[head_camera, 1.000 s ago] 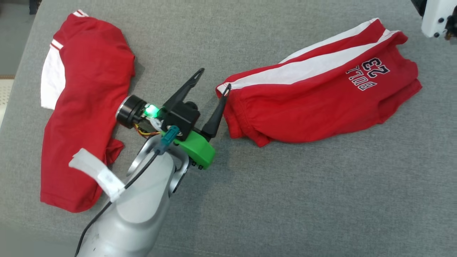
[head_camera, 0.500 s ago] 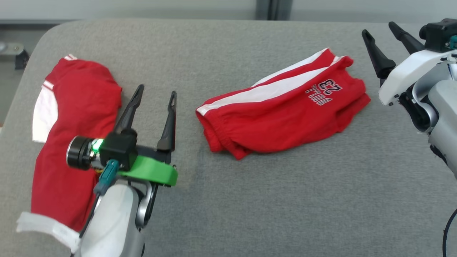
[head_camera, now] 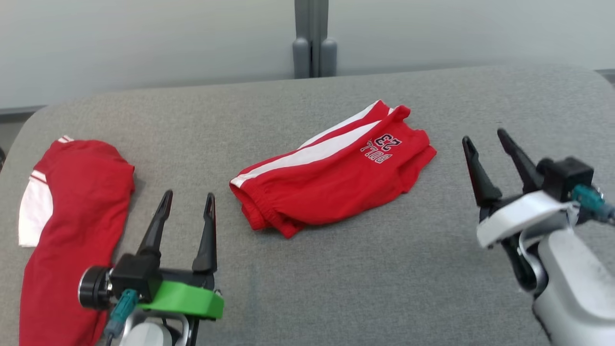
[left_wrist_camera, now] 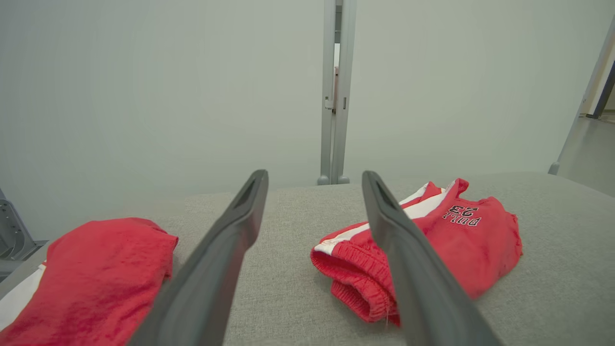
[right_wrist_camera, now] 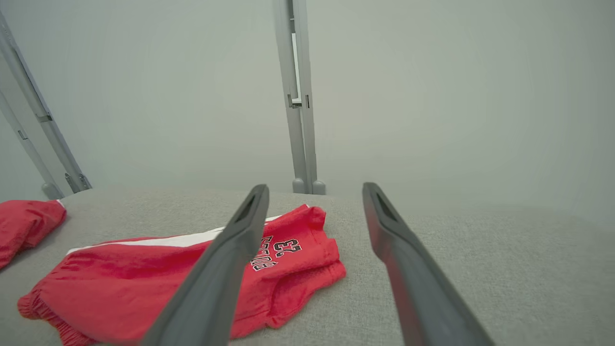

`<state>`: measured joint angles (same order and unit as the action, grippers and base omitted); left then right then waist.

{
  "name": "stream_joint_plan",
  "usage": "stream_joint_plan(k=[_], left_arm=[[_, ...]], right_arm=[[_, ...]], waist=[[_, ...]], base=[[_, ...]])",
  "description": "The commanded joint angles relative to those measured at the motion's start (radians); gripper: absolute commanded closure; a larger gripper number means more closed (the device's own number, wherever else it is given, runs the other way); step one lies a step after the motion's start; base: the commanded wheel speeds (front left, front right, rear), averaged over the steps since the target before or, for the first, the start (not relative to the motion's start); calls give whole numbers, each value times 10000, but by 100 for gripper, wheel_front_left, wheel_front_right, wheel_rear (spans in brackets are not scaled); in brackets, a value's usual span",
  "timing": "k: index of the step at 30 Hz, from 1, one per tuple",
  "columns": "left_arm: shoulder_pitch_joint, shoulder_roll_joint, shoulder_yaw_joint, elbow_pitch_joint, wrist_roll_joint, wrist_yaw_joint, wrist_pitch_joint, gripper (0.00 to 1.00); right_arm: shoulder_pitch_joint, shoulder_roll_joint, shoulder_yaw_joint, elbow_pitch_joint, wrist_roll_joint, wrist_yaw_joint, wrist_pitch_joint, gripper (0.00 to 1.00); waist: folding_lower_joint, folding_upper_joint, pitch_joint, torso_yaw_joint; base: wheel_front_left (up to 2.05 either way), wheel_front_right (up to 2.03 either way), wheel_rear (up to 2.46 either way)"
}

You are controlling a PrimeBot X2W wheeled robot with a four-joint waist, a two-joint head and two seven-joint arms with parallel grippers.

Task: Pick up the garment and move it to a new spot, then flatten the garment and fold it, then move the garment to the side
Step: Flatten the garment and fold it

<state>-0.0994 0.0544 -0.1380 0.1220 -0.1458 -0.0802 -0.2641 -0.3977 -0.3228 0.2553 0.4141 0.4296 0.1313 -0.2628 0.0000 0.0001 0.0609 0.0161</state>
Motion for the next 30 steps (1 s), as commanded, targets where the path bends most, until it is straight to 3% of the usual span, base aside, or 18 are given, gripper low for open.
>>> stream_joint_plan(k=[1, 9, 18, 25, 30], left_arm=[[313, -13, 37, -72, -4, -64, -2, 0], [1176, -32, -159, -188, 270, -66, -2, 0], [1094, -32, -382, -178, 269, -16, -2, 0], [788, -30, -685, -112, 240, 30, -2, 0], [544, -30, -848, -30, 231, 72, -2, 0]], right_arm=[[415, 243, -307, -189, -130, -8, -25, 0], [1955, 1300, -1223, -839, -1099, -8, -26, 0], [2138, 1478, -1414, -811, -1313, -8, -27, 0], [1742, 1664, -1675, -81, -485, -8, 178, 0], [1052, 1977, -2158, 693, 1020, -5, 998, 0]], waist=[[0, -1, -421, -382], [0, -1, -588, -505], [0, -1, -560, -322], [0, -1, -142, 207], [0, -1, 366, 774]], base=[[0, 0, 0], [0, 0, 0], [0, 0, 0], [0, 0, 0], [0, 0, 0]])
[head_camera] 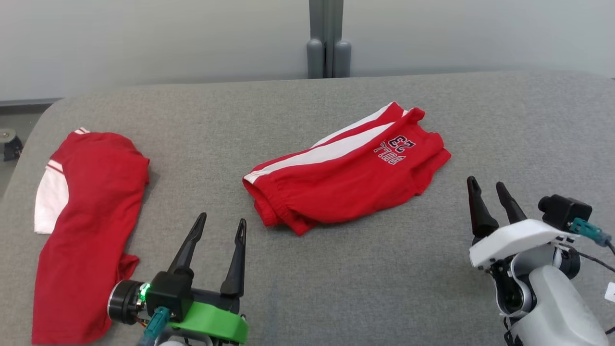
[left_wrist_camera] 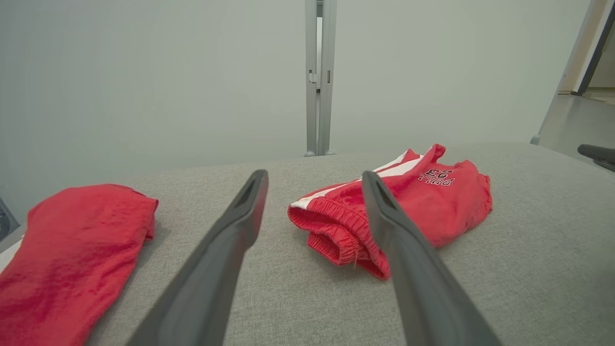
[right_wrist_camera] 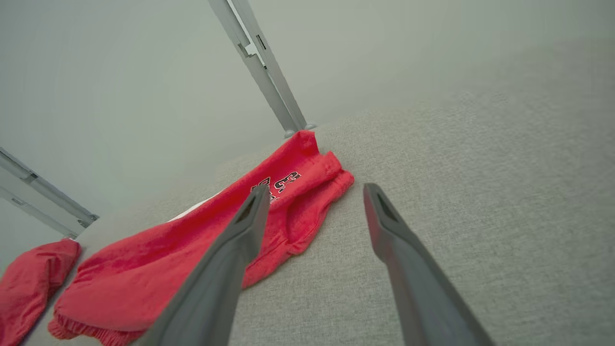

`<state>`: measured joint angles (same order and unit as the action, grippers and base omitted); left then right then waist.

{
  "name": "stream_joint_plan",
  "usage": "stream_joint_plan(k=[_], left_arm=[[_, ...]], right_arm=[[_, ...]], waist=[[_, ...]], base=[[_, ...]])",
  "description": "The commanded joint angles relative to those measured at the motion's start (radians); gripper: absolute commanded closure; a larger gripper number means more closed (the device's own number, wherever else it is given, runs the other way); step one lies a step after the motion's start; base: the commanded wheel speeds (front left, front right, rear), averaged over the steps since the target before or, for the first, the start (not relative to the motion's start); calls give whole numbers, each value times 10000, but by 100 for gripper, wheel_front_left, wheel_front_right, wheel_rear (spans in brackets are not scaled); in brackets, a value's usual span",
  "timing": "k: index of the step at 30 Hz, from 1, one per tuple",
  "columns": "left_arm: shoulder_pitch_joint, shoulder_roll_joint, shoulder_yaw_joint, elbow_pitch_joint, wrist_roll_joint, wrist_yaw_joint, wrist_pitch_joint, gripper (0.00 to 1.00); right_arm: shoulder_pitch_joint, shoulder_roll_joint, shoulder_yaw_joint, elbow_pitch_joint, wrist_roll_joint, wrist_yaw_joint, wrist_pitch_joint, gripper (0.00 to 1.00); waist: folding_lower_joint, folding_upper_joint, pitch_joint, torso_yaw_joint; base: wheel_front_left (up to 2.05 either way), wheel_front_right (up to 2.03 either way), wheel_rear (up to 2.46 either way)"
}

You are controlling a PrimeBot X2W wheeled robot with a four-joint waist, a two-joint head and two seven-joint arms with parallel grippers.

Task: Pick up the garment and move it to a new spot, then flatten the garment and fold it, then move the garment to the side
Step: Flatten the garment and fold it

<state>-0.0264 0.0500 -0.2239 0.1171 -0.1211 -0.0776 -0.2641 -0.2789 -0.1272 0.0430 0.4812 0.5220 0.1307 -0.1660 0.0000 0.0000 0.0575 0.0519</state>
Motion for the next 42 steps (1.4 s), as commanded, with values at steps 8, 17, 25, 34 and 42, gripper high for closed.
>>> stream_joint_plan(k=[8, 17, 25, 34, 42], left_arm=[[-615, 15, -273, -2, -196, 94, -2, 0], [-870, 13, -712, -139, -16, 220, -2, 0], [-919, 14, -1323, -302, -109, 426, -2, 0], [-1147, 14, -1640, -266, -245, 531, -2, 0], [-1332, 12, -1804, -200, -387, 607, -2, 0]], right_arm=[[-1476, 317, -1365, 1447, 3263, 2, 1897, 0], [-2608, -116, -2207, 3289, 4807, 1, 2909, 0], [-3332, -295, -2184, 4106, 5176, 2, 3228, 0], [-3934, -527, -2018, 4625, 5307, 2, 3206, 0], [-4498, -753, -1734, 5286, 5100, 2, 3053, 51]], waist=[[0, 0, 1133, 1466], [0, 0, 1484, 2292], [0, 0, 1838, 2578], [0, 0, 2241, 2797], [0, 0, 2487, 2944]], base=[[0, 0, 0], [0, 0, 0], [0, 0, 0], [0, 0, 0], [0, 0, 0]])
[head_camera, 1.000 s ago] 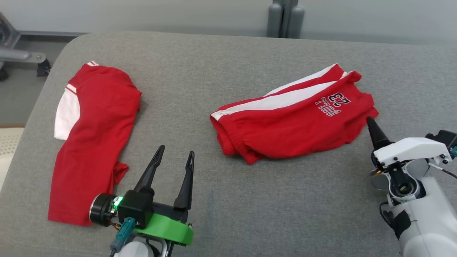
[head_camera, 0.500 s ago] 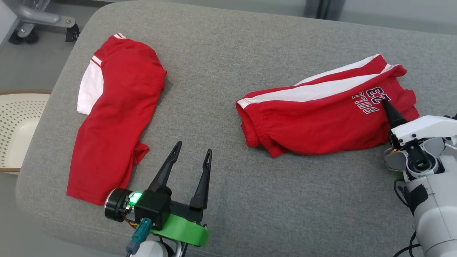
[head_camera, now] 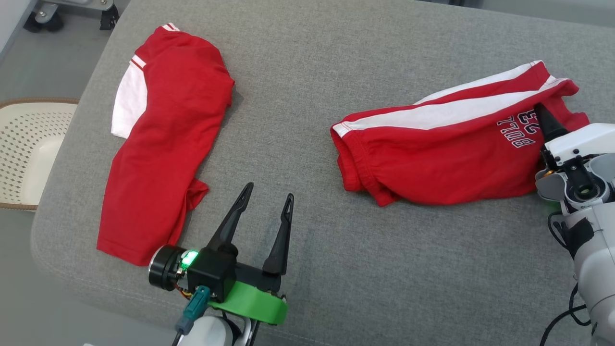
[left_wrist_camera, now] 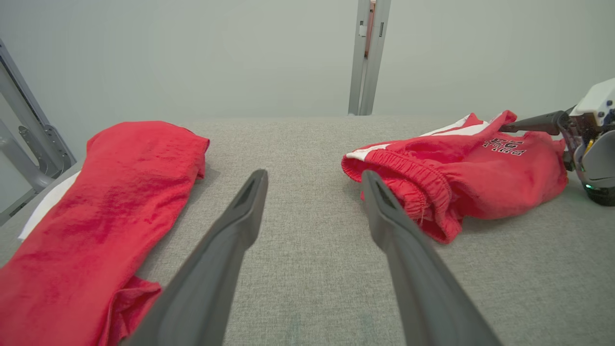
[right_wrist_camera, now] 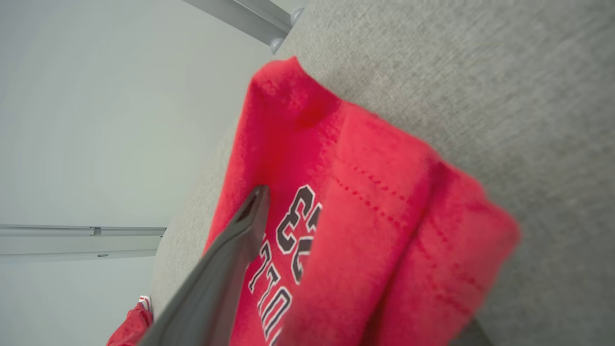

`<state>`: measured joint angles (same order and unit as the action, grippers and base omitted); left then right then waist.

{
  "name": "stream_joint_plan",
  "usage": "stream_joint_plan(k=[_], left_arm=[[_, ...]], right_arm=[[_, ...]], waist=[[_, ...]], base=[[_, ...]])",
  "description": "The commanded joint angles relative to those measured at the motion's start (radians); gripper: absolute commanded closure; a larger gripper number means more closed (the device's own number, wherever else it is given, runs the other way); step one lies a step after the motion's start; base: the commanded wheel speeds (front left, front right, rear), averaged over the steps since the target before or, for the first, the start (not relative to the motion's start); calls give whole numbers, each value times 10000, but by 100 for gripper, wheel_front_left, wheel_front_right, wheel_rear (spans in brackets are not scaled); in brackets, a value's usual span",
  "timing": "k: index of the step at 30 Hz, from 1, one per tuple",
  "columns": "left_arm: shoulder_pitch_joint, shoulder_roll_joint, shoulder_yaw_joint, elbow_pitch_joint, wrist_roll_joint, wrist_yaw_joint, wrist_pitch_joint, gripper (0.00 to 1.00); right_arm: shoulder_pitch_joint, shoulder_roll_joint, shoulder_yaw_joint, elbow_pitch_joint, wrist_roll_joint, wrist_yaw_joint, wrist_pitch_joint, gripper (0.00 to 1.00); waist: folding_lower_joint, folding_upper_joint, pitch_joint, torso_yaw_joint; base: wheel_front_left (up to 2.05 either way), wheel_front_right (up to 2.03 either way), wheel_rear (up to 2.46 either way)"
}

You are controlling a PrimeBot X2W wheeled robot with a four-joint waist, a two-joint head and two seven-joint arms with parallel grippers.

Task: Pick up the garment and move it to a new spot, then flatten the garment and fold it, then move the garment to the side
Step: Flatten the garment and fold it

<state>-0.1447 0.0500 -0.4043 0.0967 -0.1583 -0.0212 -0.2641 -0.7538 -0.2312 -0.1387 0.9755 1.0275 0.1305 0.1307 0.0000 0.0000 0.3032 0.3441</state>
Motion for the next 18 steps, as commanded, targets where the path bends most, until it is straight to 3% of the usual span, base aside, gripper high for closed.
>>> stream_joint_plan(k=[1, 18], left_arm=[[-172, 12, 7, -6, -26, 65, -2, 0], [96, 14, 386, 188, 121, 29, -2, 0]], right_arm=[[195, 286, 157, 324, -22, 4, -34, 100], [1029, -296, 573, -344, 354, -5, -1839, 100]], waist=[[0, 0, 39, 14], [0, 0, -669, -779]], base=[[0, 0, 0], [0, 0, 0]])
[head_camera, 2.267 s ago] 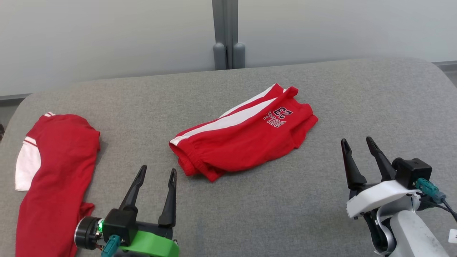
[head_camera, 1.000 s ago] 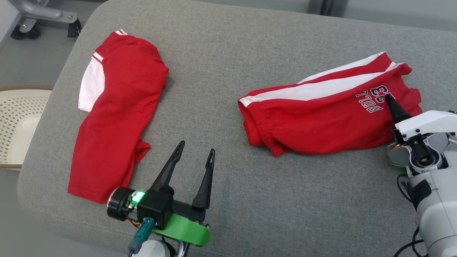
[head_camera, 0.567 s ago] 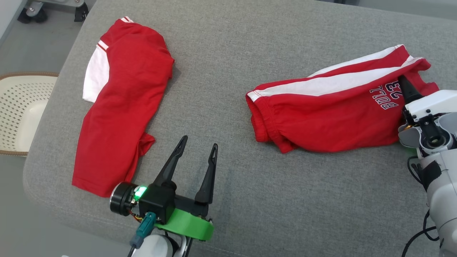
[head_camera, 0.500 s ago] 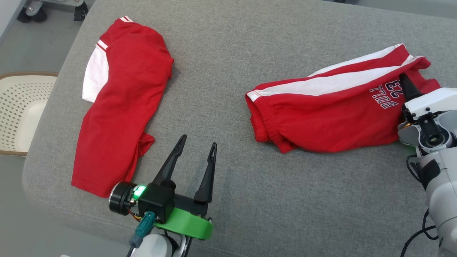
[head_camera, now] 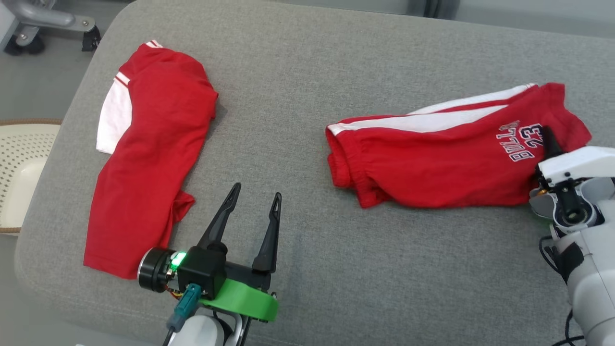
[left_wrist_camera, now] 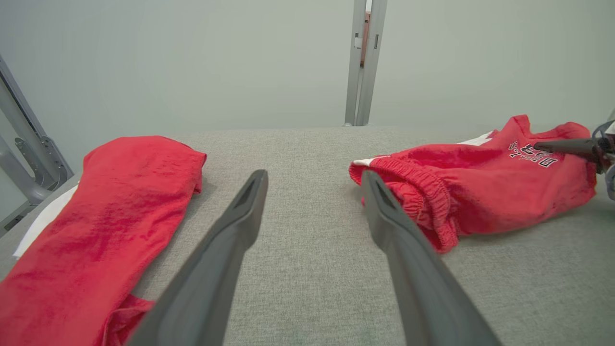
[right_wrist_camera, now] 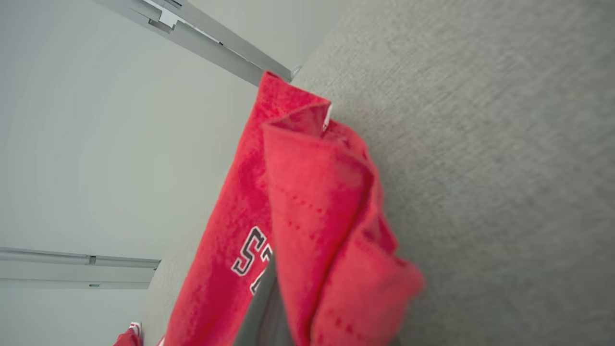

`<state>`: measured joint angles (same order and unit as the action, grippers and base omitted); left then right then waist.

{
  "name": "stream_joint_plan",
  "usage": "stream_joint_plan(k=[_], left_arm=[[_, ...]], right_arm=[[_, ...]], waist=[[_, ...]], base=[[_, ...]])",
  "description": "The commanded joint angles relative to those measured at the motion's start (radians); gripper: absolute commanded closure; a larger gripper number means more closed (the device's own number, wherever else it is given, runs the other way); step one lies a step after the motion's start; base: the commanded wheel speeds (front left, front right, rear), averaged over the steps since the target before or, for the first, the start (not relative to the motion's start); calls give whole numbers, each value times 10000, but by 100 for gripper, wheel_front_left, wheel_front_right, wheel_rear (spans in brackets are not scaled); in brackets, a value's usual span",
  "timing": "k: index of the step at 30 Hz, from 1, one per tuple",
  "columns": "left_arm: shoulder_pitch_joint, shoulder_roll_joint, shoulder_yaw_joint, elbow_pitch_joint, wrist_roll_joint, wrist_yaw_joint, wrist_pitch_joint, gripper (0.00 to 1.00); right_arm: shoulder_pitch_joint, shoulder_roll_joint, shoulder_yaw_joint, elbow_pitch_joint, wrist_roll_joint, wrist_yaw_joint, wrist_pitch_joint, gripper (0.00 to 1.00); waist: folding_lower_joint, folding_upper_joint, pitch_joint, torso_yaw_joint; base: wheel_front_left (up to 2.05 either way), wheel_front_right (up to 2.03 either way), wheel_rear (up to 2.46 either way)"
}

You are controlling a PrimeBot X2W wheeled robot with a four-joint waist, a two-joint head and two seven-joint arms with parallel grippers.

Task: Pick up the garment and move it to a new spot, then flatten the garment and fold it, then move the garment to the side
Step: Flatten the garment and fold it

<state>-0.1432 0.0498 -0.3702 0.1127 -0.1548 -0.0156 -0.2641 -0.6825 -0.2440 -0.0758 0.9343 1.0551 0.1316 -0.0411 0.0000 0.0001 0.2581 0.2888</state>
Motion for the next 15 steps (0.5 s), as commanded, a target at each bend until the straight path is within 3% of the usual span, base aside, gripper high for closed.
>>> stream_joint_plan(k=[1, 15], left_arm=[[104, 16, 63, 41, 92, -37, -2, 0], [746, 17, 559, 138, 200, -254, -2, 0]], right_arm=[[446, -230, -93, 59, 122, -17, -283, 100], [2136, -773, -269, 423, -65, -9, -2014, 100]], waist=[[0, -1, -287, -298], [0, -1, -1417, -1533]], base=[[0, 0, 0], [0, 0, 0]])
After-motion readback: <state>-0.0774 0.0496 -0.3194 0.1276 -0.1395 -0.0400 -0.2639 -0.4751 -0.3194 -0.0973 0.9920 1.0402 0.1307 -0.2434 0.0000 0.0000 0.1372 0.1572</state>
